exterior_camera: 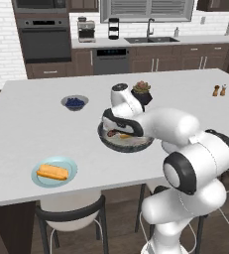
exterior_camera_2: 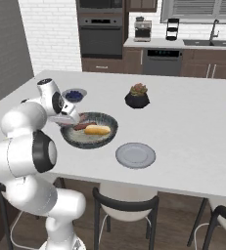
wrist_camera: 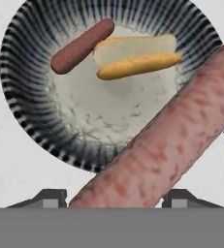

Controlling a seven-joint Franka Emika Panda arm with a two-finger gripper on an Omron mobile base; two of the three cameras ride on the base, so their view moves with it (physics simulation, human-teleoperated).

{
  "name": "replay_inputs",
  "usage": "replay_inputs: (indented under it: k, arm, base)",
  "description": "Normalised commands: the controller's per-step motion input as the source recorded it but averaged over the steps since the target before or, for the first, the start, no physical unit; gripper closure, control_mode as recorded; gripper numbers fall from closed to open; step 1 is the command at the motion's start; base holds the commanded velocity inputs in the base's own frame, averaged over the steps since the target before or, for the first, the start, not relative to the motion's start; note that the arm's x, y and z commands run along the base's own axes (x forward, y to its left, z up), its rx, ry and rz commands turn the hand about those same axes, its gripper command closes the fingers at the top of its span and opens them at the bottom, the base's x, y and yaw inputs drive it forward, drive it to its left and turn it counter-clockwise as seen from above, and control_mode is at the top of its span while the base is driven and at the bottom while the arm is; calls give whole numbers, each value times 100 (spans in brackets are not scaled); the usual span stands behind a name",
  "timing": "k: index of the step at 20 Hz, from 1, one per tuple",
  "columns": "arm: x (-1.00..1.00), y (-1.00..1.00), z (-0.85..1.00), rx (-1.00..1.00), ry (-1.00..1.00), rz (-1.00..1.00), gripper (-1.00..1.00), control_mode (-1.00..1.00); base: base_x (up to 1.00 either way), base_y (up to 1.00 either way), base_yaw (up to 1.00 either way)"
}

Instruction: Place one bun and one sausage from the bowl on each plate.

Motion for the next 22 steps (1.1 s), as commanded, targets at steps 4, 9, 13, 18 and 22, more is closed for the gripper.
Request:
replay_inputs:
  k: [4,9,13,18,22]
  arm:
    - [0,100,48,4,3,44,100,-100]
    - [-1,85,1,0,5,84,100,-100]
    - [-22,83,-9,0,0,90,100,-100]
    - [-11,44,-36,0,4,88,100,-100]
    - [0,8,-37,-3,0,89,100,-100]
  base:
    - [0,0,0]
    - [0,0,0]
    - [0,0,0]
    - [0,0,0]
    - [0,0,0]
